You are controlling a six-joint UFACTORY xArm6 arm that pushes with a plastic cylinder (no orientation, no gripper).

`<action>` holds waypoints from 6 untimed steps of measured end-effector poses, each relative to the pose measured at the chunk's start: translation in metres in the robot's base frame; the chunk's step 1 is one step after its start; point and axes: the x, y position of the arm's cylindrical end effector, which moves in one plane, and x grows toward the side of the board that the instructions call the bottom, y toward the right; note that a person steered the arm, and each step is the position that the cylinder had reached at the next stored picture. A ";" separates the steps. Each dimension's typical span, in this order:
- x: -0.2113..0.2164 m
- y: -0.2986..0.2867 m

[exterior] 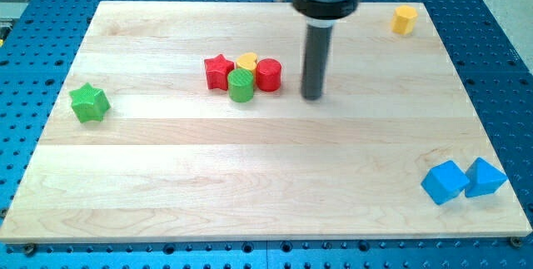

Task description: Slide your arm diagonally top right to the red circle

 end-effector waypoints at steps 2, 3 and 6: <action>-0.093 0.063; -0.111 0.039; -0.111 -0.133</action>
